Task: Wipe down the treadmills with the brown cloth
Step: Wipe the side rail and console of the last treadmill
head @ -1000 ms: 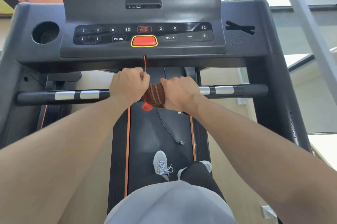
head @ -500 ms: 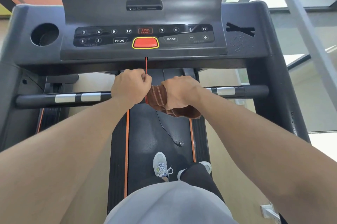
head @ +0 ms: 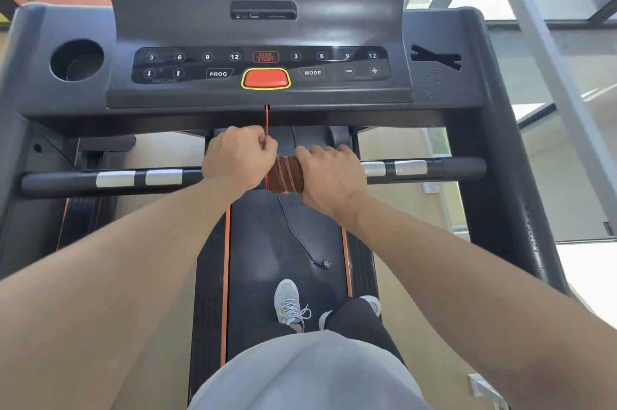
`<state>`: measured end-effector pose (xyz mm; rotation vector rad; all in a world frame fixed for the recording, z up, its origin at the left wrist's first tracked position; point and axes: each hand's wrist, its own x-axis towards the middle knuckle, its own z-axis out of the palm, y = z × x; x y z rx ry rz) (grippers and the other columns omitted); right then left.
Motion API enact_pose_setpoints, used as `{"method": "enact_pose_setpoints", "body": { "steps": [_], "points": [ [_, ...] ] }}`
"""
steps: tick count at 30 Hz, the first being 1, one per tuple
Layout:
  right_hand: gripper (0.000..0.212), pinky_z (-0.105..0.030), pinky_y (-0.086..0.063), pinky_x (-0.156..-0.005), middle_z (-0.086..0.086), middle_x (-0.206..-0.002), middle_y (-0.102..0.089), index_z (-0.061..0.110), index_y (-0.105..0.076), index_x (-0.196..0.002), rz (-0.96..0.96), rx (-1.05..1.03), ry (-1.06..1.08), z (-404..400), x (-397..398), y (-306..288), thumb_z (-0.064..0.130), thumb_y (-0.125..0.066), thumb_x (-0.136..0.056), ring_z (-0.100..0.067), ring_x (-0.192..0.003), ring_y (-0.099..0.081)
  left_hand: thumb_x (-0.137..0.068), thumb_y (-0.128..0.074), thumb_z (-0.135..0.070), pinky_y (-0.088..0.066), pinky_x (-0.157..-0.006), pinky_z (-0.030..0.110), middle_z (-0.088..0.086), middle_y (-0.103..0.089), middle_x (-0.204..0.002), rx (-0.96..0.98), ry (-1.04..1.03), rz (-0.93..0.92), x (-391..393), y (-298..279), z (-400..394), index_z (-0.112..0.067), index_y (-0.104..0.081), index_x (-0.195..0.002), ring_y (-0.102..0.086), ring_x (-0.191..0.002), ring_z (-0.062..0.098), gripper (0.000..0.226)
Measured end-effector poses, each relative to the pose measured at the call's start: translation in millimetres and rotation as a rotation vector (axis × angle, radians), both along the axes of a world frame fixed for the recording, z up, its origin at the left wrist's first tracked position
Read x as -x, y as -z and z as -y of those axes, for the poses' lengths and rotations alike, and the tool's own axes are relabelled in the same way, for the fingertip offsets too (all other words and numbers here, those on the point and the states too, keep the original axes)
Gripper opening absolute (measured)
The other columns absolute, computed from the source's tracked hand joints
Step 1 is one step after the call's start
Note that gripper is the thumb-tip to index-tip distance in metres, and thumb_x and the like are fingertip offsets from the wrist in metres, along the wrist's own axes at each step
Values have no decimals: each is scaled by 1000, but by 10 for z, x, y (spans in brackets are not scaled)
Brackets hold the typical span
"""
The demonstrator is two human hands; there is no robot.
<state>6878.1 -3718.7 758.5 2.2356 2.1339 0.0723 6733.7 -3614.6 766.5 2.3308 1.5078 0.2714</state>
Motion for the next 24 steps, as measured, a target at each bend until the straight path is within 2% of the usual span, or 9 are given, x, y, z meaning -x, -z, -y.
{"method": "enact_pose_setpoints", "body": {
  "steps": [2, 5, 8, 11, 14, 16, 18, 20, 24],
  "points": [
    [25, -34, -37, -64, 2, -78, -59, 24, -54, -97, -98, 213, -10, -118, -76, -144, 35, -66, -79, -31, -69, -59, -96, -50, -37, -39, -62, 33, 3, -53, -63, -2, -1, 0, -2, -9, 0, -24, -51, -66, -52, -67, 33, 33],
    [38, -36, -53, -69, 5, -83, -65, 26, -62, -100, -249, 584, 3, -368, -166, -337, 47, -75, -71, -25, -76, -64, -96, -49, -36, -38, -62, 33, 2, -50, -61, 8, -15, -3, -5, -27, 9, -23, -46, -63, -50, -67, 32, 35],
    [41, -37, -57, -74, 3, -92, -70, 25, -64, -102, -363, 782, 50, -500, -204, -362, 42, -81, -69, -21, -80, -66, -96, -49, -33, -36, -61, 33, 0, -46, -57, 6, -14, -1, 0, -47, 14, -23, -42, -60, -49, -65, 33, 38],
    [46, -38, -55, -75, 6, -91, -68, 29, -61, -105, -323, 635, 8, -385, -211, -334, 49, -78, -69, -23, -78, -63, -97, -48, -31, -35, -61, 33, 2, -48, -57, -4, 10, 7, 3, -51, 12, -22, -43, -61, -48, -63, 32, 37],
    [48, -36, -46, -72, 7, -87, -62, 32, -50, -105, -214, 447, -21, -141, -340, -308, 57, -74, -72, -26, -77, -56, -96, -48, -31, -37, -61, 33, 5, -50, -60, 6, 11, 3, -1, -47, 4, -22, -42, -60, -48, -64, 34, 38],
    [50, -35, -44, -72, 9, -88, -62, 36, -46, -102, -160, 490, 36, 2, -622, -371, 59, -76, -70, -25, -77, -56, -96, -47, -32, -40, -61, 34, 6, -52, -61, 25, 7, -3, 2, -34, -8, -20, -48, -63, -51, -66, 36, 36],
    [53, -34, -50, -75, 13, -88, -64, 38, -51, -102, -135, 595, 142, 139, -980, -467, 65, -79, -66, -20, -79, -61, -96, -46, -33, -43, -60, 34, 6, -54, -61, 23, 21, -9, 5, -32, -11, -20, -53, -66, -54, -66, 37, 33],
    [51, -38, -57, -82, 13, -89, -67, 39, -55, -103, -128, 638, 203, 280, -1232, -531, 69, -77, -68, -18, -81, -65, -96, -46, -32, -42, -59, 33, 4, -50, -58, 21, 29, -13, 4, -35, -4, -21, -48, -63, -53, -63, 36, 34],
    [55, -35, -54, -83, 6, -100, -73, 35, -55, -112, -121, 500, 107, 314, -1022, -570, 73, -66, -75, -26, -88, -69, -95, -47, -30, -38, -62, 35, 5, -46, -57, -15, 54, -12, 4, -20, -12, -23, -40, -62, -50, -62, 37, 35]
  ]
}}
